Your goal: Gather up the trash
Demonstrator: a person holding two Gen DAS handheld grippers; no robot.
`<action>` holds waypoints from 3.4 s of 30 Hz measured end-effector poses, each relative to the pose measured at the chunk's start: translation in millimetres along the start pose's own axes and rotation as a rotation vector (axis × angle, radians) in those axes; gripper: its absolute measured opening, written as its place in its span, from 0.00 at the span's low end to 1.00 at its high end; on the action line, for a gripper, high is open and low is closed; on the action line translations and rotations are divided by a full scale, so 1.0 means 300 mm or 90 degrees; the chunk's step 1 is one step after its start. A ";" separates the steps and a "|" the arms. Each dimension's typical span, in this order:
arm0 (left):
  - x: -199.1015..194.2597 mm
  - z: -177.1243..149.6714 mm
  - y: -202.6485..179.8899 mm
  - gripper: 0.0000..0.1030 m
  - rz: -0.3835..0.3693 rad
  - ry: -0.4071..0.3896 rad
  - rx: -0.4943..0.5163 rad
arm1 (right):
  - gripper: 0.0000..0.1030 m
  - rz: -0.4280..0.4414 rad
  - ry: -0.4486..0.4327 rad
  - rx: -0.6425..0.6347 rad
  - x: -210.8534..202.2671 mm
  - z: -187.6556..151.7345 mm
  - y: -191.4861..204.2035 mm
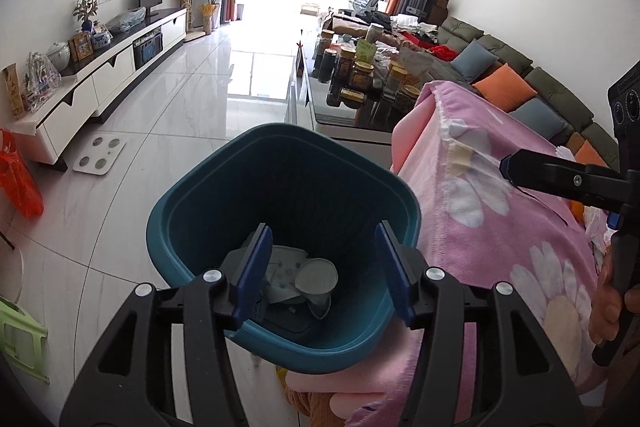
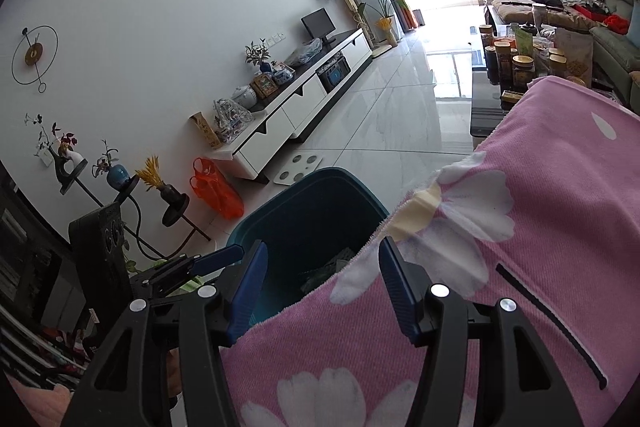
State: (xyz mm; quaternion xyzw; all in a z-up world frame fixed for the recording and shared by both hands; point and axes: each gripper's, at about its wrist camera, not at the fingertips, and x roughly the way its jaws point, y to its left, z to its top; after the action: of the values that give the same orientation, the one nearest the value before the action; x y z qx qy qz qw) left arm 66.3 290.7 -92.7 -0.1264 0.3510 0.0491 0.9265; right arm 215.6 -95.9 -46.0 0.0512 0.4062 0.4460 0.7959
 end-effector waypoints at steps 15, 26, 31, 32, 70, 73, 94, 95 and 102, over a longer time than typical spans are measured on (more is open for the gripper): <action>-0.121 -0.007 -0.441 0.61 -0.157 -0.047 0.162 | 0.56 -0.075 -0.112 0.018 -0.385 -0.134 -0.111; -0.108 -0.105 -0.762 0.61 -0.281 -0.013 0.242 | 0.56 -0.171 -0.181 0.081 -0.655 -0.292 -0.250; -0.095 -0.154 -0.868 0.61 -0.339 0.010 0.268 | 0.56 -0.231 -0.223 0.128 -0.787 -0.378 -0.328; -0.095 -0.163 -0.890 0.61 -0.350 0.015 0.273 | 0.56 -0.242 -0.232 0.138 -0.812 -0.392 -0.342; 0.118 -0.246 -1.284 0.56 -0.419 0.201 0.327 | 0.14 -0.246 -0.243 0.286 -0.936 -0.579 -0.662; 0.091 -0.248 -1.268 0.55 -0.416 0.180 0.339 | 0.05 -0.245 -0.247 0.285 -0.939 -0.579 -0.653; -0.073 -0.182 -0.939 0.55 -0.338 0.075 0.315 | 0.03 -0.232 -0.312 0.196 -1.006 -0.484 -0.491; -0.079 -0.180 -0.924 0.55 -0.331 0.070 0.312 | 0.03 -0.227 -0.311 0.190 -0.999 -0.475 -0.481; -0.115 -0.167 -0.825 0.55 -0.303 0.058 0.289 | 0.03 -0.183 -0.290 0.166 -0.912 -0.421 -0.425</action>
State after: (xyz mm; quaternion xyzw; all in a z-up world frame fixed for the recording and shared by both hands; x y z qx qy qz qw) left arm 52.8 38.8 -56.6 0.0030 0.3544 -0.2541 0.8999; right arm 139.0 -413.1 -22.1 0.1935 0.2741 0.2499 0.9083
